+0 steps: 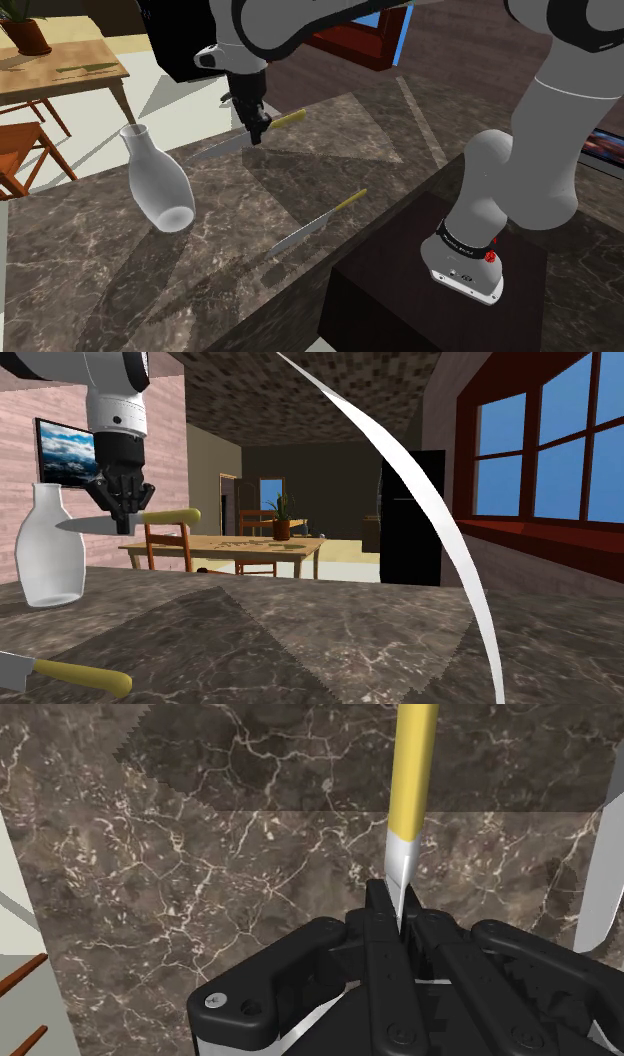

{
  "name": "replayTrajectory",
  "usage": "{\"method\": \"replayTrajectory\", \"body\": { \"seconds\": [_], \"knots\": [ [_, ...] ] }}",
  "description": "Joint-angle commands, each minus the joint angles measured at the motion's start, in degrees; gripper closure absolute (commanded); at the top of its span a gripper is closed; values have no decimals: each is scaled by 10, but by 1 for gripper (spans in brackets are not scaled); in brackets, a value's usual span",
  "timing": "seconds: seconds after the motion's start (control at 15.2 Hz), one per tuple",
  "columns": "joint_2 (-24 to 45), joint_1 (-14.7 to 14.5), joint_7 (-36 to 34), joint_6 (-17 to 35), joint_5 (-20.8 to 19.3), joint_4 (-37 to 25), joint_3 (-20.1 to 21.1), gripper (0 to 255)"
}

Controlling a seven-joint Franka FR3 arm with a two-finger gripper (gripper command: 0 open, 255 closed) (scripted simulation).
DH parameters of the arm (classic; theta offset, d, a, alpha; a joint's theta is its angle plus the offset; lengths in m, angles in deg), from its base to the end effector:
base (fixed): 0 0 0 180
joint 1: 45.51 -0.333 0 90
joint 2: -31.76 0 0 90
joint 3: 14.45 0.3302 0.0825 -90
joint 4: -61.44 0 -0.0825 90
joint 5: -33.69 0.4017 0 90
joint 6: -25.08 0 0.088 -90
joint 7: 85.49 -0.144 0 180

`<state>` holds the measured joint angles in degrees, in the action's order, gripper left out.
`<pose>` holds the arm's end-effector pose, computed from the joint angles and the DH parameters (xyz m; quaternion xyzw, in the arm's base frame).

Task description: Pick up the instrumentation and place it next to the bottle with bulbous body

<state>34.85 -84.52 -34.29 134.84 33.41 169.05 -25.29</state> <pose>0.5203 0.2795 0.4486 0.7689 0.6393 -0.0090 0.0057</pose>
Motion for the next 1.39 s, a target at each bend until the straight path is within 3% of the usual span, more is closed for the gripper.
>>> {"method": "replayTrajectory", "body": {
  "seconds": [0.0,1.32],
  "knots": [
    [3,0,0,15,1,12,0,255],
    [59,2,7,160,13,101,1,255]
  ]
}}
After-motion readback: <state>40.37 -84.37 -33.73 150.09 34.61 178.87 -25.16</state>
